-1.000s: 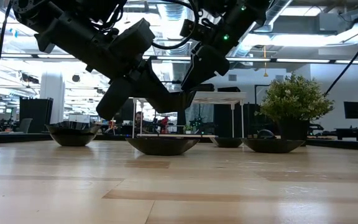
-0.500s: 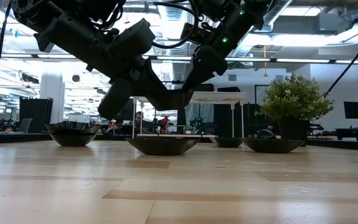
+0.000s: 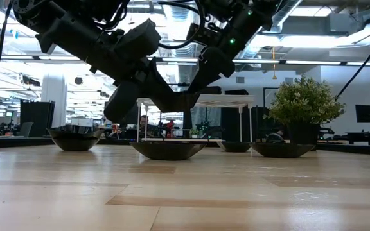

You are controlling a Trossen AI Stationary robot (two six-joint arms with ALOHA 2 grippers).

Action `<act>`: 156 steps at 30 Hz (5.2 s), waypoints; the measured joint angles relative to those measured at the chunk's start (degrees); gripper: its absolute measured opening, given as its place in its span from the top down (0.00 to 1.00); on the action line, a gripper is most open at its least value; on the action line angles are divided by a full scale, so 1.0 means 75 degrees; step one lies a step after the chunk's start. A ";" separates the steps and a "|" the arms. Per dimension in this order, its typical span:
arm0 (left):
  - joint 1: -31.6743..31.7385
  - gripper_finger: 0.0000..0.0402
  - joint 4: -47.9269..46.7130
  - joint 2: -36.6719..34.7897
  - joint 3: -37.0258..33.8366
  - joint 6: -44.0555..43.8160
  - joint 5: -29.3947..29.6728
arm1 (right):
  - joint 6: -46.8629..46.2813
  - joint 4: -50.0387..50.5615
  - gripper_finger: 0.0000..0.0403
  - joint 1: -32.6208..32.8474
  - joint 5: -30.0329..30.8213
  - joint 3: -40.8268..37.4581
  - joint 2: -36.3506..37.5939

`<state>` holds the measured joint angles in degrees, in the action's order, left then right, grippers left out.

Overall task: Pick & Place Mini shaped plates
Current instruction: Stack the black distorted square plate on top of the black distorted square plate on the shelf

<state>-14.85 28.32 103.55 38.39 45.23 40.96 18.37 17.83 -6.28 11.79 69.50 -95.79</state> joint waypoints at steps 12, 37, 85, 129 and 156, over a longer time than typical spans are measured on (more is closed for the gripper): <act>0.0000 0.98 0.0069 0.0000 0.0000 -0.0054 -0.0002 | 0.0015 0.0005 1.00 0.0000 0.0009 0.0003 0.0000; -0.0003 0.81 0.0292 -0.0673 -0.0003 -0.1248 0.0567 | -0.0122 0.1044 1.00 0.0035 0.0042 0.0915 0.0003; -0.0151 0.81 0.0349 -0.4995 -0.1848 -0.4304 0.0570 | 0.0232 0.2711 1.00 -0.4878 -0.2912 0.2954 0.0199; -0.0151 0.81 -0.4410 -0.5007 -0.1769 -0.5647 -0.0606 | -0.1492 0.0808 0.76 -0.1571 -0.1545 -0.0240 0.2652; -0.0411 0.61 -0.5566 -0.4986 -0.2746 -0.7953 -0.1532 | -0.1830 -0.4077 0.76 0.2092 -0.0498 -0.5124 0.4008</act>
<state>-17.93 -13.43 66.15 17.80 -14.42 29.47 4.64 -12.75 9.41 8.05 31.07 -65.73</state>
